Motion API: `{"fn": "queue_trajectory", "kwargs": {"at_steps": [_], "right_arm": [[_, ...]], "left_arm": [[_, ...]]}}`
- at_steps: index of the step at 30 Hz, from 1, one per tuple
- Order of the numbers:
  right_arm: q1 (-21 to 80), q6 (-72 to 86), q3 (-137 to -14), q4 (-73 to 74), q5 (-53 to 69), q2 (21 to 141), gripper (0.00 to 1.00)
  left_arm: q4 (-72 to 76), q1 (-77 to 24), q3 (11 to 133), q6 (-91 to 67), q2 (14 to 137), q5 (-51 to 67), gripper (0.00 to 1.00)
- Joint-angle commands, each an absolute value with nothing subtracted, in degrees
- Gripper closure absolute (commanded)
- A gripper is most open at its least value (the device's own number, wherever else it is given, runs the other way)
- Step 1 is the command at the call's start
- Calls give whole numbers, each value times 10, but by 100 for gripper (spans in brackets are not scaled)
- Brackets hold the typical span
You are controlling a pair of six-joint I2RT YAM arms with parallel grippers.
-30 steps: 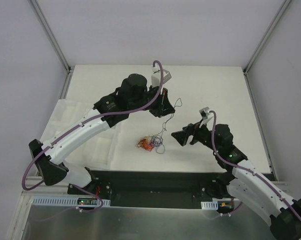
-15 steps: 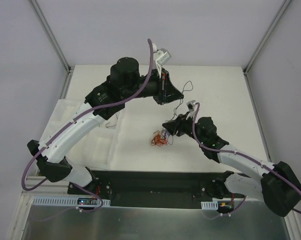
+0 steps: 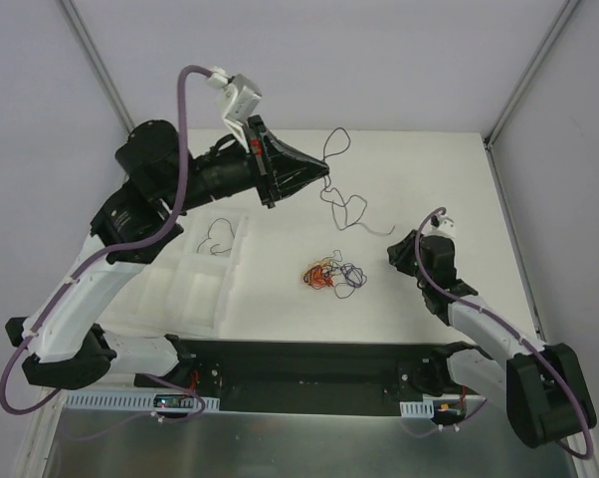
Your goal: Untangle the cables
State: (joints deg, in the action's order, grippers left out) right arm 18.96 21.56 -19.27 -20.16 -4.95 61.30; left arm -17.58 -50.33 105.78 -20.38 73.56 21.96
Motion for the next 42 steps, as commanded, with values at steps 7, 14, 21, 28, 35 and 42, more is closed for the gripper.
{"fn": "queue_trajectory", "kwargs": {"at_steps": [7, 14, 21, 28, 35, 42], "right_arm": [[186, 92, -283, -81, 122, 560, 44], [195, 39, -294, -57, 137, 576, 43], [190, 25, -272, -50, 113, 572, 43], [180, 25, -257, -57, 101, 555, 43], [178, 27, -261, -65, 110, 585, 43], [177, 28, -261, -67, 108, 592, 43]], "left_arm": [[-208, -510, 942, -113, 650, 25, 100], [-270, -507, 880, -62, 627, -143, 100], [-290, -460, 832, -25, 632, -246, 100], [-288, -344, 781, -58, 635, -197, 100], [-279, -326, 749, -52, 647, -223, 100], [-291, -322, 708, -102, 642, -269, 100]]}}
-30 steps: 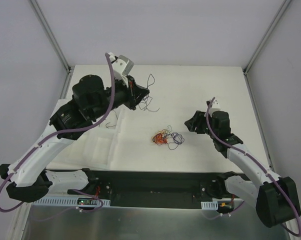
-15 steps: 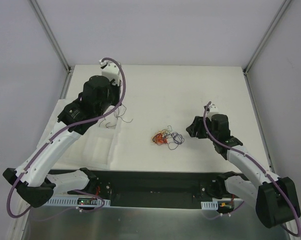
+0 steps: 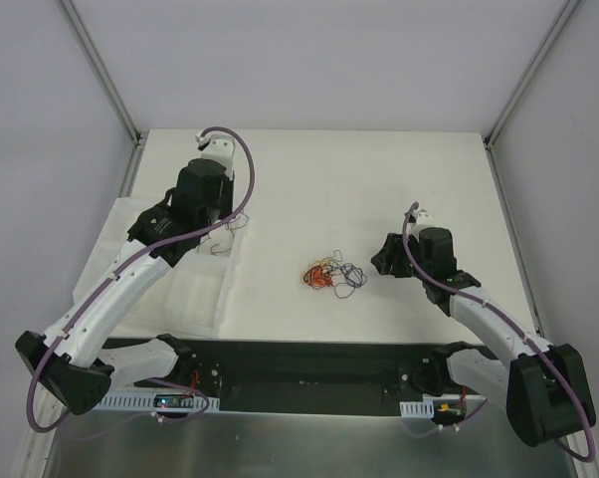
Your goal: Untangle the cables
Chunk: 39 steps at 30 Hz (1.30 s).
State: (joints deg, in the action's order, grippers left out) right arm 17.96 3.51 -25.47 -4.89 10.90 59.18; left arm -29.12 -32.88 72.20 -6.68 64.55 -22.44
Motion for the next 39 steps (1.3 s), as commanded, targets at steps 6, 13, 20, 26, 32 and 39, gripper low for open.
{"fn": "queue_trajectory", "kwargs": {"at_steps": [6, 13, 20, 26, 32, 39], "right_arm": [[175, 29, -260, -68, 107, 593, 43], [175, 26, -258, -65, 100, 587, 43], [175, 26, -259, -65, 97, 591, 43], [176, 25, -261, -64, 96, 599, 43], [176, 25, -262, -62, 92, 600, 43], [176, 24, -265, -61, 96, 605, 43]], "left_arm": [[-337, -311, 701, -144, 676, -311, 100], [-361, -227, 688, -205, 742, -203, 100], [-361, -160, 676, -220, 828, -100, 100], [-359, -143, 666, -214, 884, -65, 100], [-359, -138, 666, -207, 891, -52, 100], [-367, -135, 679, -189, 870, -58, 71]]}}
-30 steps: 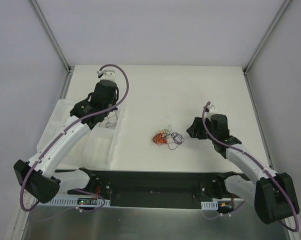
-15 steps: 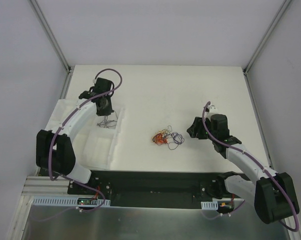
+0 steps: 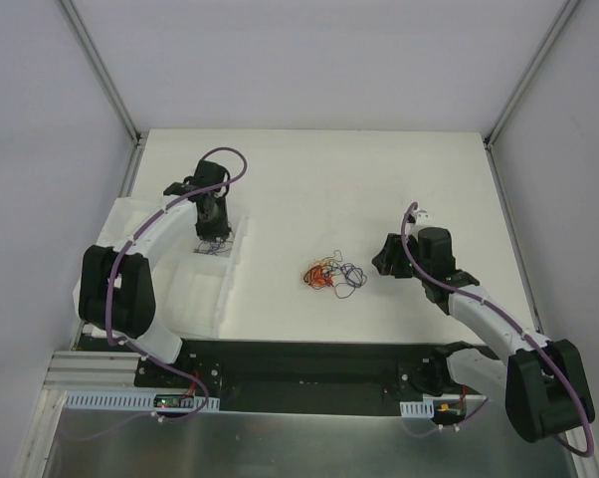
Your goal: Untangle the cables
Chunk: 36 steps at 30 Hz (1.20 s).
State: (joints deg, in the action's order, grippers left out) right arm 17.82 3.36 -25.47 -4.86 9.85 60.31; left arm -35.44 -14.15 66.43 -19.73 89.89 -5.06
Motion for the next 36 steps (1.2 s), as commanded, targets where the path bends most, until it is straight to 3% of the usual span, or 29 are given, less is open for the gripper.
{"fn": "queue_trajectory", "kwargs": {"at_steps": [1, 5, 9, 13, 17, 21, 25, 36], "right_arm": [[176, 24, -264, -61, 97, 604, 43], [176, 25, -265, -60, 102, 603, 43], [175, 29, -265, -66, 112, 610, 43], [176, 36, -266, -86, 147, 632, 43], [178, 45, -267, -110, 192, 648, 43], [187, 54, -261, -135, 216, 651, 43], [205, 62, -267, -158, 250, 673, 43], [233, 60, -298, -121, 226, 725, 48]], "left_arm": [[-365, -135, 678, -187, 857, -66, 65], [-339, -135, 658, -173, 800, -74, 43], [-273, -137, 607, -167, 723, -26, 37], [-188, -176, 568, -167, 686, 128, 40], [-164, -303, 593, -203, 738, 215, 43], [-149, -417, 638, -207, 832, 189, 51], [-150, -453, 687, -207, 923, 181, 62], [-177, -460, 742, -227, 1033, 159, 56]]}}
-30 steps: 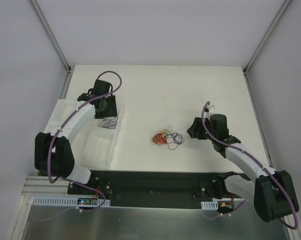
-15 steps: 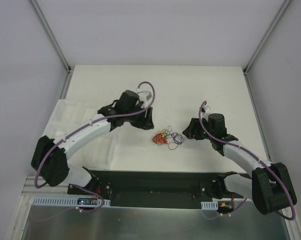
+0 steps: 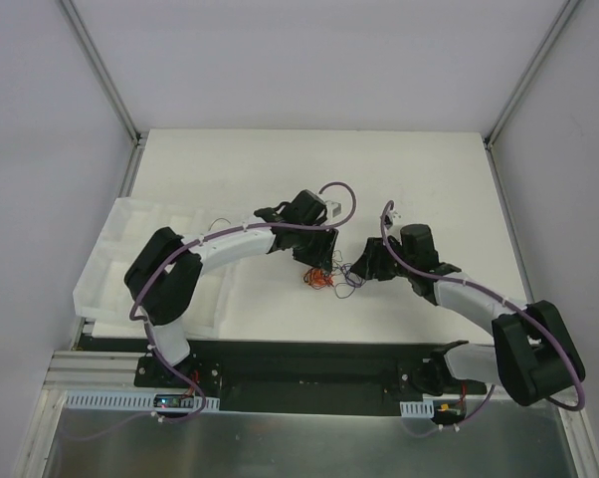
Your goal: Untangle the cables
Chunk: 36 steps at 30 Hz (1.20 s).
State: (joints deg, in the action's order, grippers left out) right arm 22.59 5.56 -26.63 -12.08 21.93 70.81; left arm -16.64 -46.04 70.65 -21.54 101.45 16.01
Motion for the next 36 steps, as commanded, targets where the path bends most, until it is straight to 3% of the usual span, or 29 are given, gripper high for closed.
{"fn": "queue_trajectory", "kwargs": {"at_steps": [1, 5, 12, 16, 17, 27, 36], "right_arm": [[235, 61, -300, -121, 228, 730, 49], [247, 62, -306, -120, 227, 747, 55], [272, 97, -304, -132, 229, 762, 75], [281, 116, -287, -133, 222, 745, 98], [281, 118, -284, -127, 215, 733, 99], [279, 104, -387, 149, 82, 385, 99], [276, 90, -598, 257, 30, 309, 99]], "left_arm": [[-182, -460, 749, -225, 1046, 163, 54], [-222, -462, 783, -221, 1101, 135, 47], [-235, -463, 788, -231, 1150, 101, 55], [-235, -462, 782, -229, 1158, 94, 56], [-235, -461, 780, -229, 1158, 94, 57], [-224, -462, 752, -227, 1166, 76, 57], [-198, -457, 729, -223, 1167, 84, 57]]}}
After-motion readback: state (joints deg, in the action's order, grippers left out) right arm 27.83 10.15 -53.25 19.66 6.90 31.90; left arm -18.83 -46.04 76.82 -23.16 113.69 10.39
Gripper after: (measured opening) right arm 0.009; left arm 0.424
